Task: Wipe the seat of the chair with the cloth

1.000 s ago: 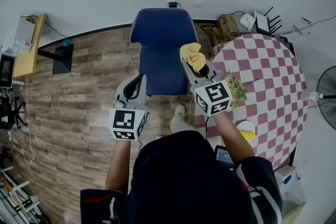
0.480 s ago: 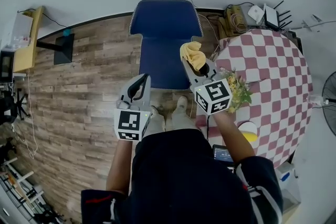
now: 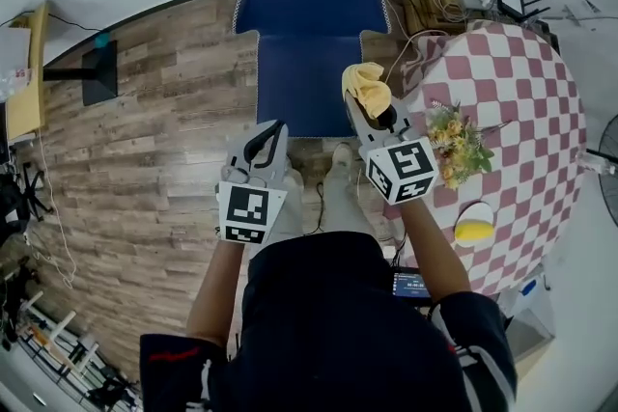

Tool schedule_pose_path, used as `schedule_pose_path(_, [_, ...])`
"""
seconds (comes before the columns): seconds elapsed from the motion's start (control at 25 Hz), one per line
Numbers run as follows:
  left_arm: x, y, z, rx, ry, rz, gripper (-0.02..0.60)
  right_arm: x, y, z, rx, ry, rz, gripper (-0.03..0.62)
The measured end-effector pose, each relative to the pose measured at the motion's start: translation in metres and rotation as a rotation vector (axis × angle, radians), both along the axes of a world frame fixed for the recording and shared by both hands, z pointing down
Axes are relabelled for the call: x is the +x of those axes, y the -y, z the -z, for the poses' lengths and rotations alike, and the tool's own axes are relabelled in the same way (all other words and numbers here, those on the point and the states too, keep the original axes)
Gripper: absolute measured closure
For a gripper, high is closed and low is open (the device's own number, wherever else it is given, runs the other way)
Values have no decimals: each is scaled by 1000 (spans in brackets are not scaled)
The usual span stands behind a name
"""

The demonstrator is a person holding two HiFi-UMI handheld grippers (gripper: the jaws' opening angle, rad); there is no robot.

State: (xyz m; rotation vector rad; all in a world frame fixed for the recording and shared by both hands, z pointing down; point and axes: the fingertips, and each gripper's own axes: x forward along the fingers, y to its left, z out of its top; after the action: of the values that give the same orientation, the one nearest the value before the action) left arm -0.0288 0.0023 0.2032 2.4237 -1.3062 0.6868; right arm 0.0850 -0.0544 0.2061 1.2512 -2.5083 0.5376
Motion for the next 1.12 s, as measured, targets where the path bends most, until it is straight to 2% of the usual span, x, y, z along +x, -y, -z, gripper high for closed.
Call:
schedule_pose_path(0.2, [-4,2,-65,-73,40,-50,566,-16,7,-58,-80,-21,-11,545])
schedule_pose_path(0.4, [-6,-12,-127,-163,25,-76,566,-35,4,-106,-141,-29,-11,545])
schedule_pose_path(0.76, [-11,-9,-216,-240,-10,-28,566,-44,-13,-197,-276,-23,-13,545])
schedule_pose_path(1.0, [-12,-17,-269,-279,-2,-61,566,-56,-17,-249,-316,-36,22,545])
schedule_pose_path(1.12, [-17,-10,-301,-298,8,-24,566,-51,-12,-274,-321,-44,16,544])
